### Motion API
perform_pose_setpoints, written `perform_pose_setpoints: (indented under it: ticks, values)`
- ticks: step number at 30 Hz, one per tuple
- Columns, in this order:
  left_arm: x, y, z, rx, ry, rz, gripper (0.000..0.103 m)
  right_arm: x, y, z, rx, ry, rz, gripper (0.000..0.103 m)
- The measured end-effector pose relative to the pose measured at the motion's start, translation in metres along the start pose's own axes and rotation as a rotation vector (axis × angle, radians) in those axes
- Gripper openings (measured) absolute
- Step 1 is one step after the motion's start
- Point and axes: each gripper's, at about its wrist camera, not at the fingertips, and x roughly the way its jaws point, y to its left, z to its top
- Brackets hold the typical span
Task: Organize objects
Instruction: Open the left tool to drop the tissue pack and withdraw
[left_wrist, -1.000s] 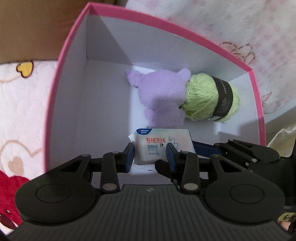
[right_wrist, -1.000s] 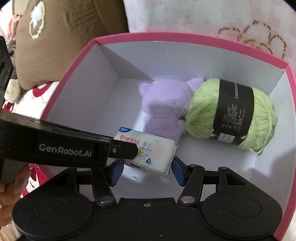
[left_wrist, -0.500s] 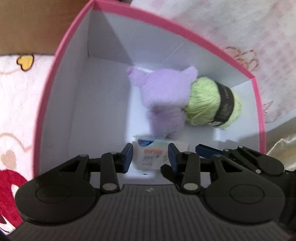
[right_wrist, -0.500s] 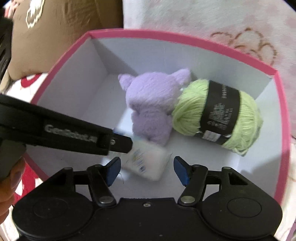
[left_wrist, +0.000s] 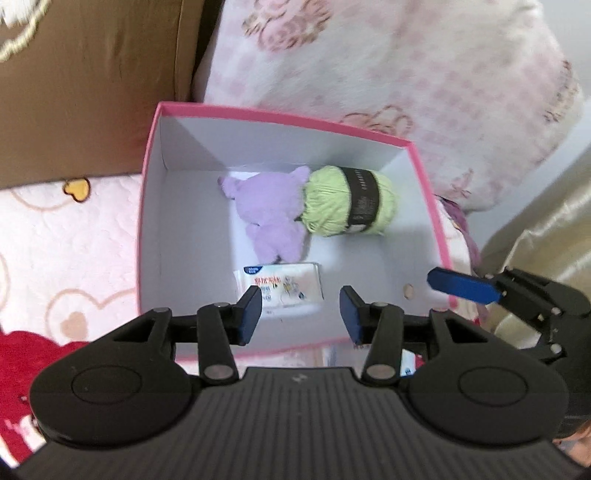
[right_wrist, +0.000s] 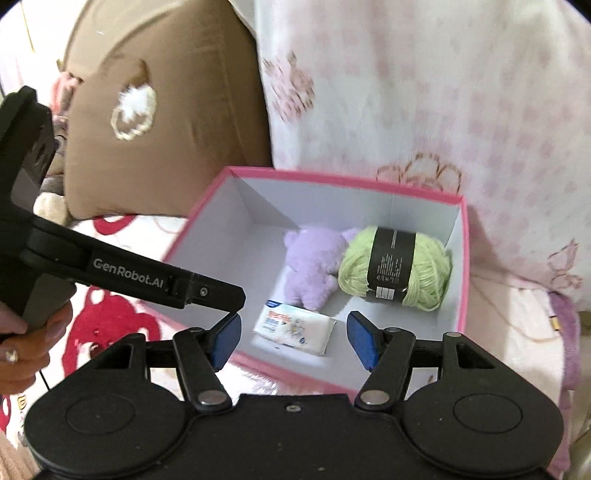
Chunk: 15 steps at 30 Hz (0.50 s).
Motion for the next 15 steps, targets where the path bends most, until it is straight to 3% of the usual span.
perform_pose_setpoints:
  ticks: [9, 13, 15]
  values:
    - [-0.081, -0.032, -0.029, 0.152, -0.001, 0.051, 0.056, -0.076, 0.032, -0.014, -0.074, -0.082, -0.027, 0.078]
    - [-0.107, -0.042, -0.047, 0.192, 0.015, 0.04, 0.062, -0.1, 0.046, -0.028, -0.111, -0.089, -0.034, 0.081]
    - [-0.116, -0.046, -0.055, 0.212, 0.026, 0.038, 0.064, -0.111, 0.049, -0.037, -0.128, -0.087, -0.035, 0.09]
